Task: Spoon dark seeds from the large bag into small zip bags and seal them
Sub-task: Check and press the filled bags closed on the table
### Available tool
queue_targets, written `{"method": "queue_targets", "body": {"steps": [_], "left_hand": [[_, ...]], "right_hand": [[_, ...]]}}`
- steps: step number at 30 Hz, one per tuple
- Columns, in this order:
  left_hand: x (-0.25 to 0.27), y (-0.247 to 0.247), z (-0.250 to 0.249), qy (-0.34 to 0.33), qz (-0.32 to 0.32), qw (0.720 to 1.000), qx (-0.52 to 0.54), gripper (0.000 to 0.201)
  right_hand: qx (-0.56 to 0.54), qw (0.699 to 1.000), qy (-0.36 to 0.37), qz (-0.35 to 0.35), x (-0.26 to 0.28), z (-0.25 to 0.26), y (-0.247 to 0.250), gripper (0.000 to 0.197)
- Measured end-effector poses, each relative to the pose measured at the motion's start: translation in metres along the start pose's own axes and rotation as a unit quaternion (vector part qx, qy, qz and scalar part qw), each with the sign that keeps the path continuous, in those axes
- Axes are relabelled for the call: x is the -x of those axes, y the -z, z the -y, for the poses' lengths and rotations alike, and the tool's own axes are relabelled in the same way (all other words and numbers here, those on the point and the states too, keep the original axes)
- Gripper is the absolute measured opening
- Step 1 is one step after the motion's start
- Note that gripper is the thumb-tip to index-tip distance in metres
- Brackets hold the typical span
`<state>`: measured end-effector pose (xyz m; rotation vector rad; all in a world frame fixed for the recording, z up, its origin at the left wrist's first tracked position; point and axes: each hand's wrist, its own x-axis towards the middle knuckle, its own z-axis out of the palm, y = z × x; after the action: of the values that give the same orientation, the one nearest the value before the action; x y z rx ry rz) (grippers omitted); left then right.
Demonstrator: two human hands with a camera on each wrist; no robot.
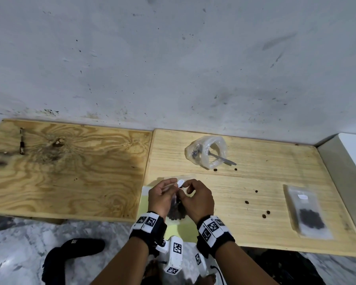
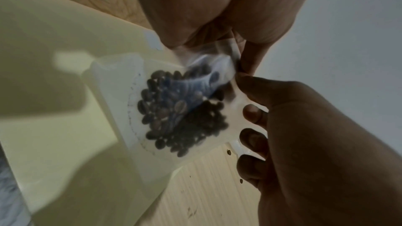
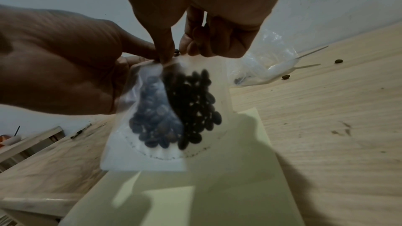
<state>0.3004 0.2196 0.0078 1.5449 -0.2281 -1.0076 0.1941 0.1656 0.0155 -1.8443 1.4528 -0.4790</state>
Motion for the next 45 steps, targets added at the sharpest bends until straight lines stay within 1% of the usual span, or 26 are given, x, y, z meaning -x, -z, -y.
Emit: {"method": "queue_targets", "body": {"steps": [5, 8, 10, 15, 18, 21, 24, 27, 30, 33, 36, 41, 45], "left_hand": [[-0.001, -0.003, -0.003, 0.013, -0.003, 1.0, 0.002, 0.017], [-0.003, -0.004, -0.002, 0.015, -0.003, 1.0, -0.004, 0.017], [-0.005, -0.003, 0.001, 0.009, -0.016, 1.0, -0.017, 0.017], [-0.007, 0.003, 0.006, 0.007, -0.046, 0.997, -0.059, 0.016], [-0.006, 0.006, 0.009, 0.012, -0.047, 0.996, -0.075, 0.015], [-0.005, 0.006, 0.013, 0.017, -0.039, 0.996, -0.076, 0.015], [-0.005, 0.005, 0.016, 0.02, -0.031, 0.997, -0.071, 0.015], [-0.005, 0.004, 0.018, 0.013, -0.023, 0.996, -0.086, 0.016], [-0.006, 0.003, 0.018, 0.001, -0.009, 0.995, -0.099, 0.017], [-0.005, 0.002, 0.017, -0.016, 0.01, 0.993, -0.115, 0.018], [-0.005, 0.0, 0.016, -0.038, 0.023, 0.991, -0.122, 0.018], [-0.004, -0.002, 0.017, -0.041, 0.039, 0.991, -0.124, 0.021], [-0.002, 0.0, 0.016, -0.043, 0.022, 0.991, -0.122, 0.022]], "right_hand": [[-0.007, 1.0, 0.01, 0.016, -0.001, -0.006, -0.001, 0.011], [-0.007, 1.0, 0.004, 0.02, -0.003, -0.009, 0.0, 0.009], [-0.001, 1.0, -0.006, 0.021, -0.007, -0.014, 0.003, 0.009], [-0.004, 0.997, -0.07, -0.008, -0.017, -0.046, 0.015, 0.014], [-0.005, 0.994, -0.112, -0.003, -0.022, -0.064, 0.018, 0.012], [-0.014, 0.992, -0.128, 0.006, -0.023, -0.072, 0.018, 0.014], [-0.038, 0.993, -0.11, -0.006, -0.02, -0.067, 0.017, 0.013], [-0.071, 0.996, -0.053, -0.026, -0.015, -0.056, 0.011, 0.015], [-0.069, 0.997, 0.031, -0.002, -0.012, -0.045, 0.004, 0.017], [-0.02, 0.997, 0.072, 0.032, -0.013, -0.034, 0.002, 0.023], [0.015, 0.996, 0.072, 0.047, -0.014, -0.027, 0.001, 0.023], [-0.002, 0.999, 0.026, 0.045, -0.014, -0.023, 0.003, 0.009], [-0.044, 0.997, -0.023, 0.062, -0.015, -0.021, 0.006, 0.013]]}}
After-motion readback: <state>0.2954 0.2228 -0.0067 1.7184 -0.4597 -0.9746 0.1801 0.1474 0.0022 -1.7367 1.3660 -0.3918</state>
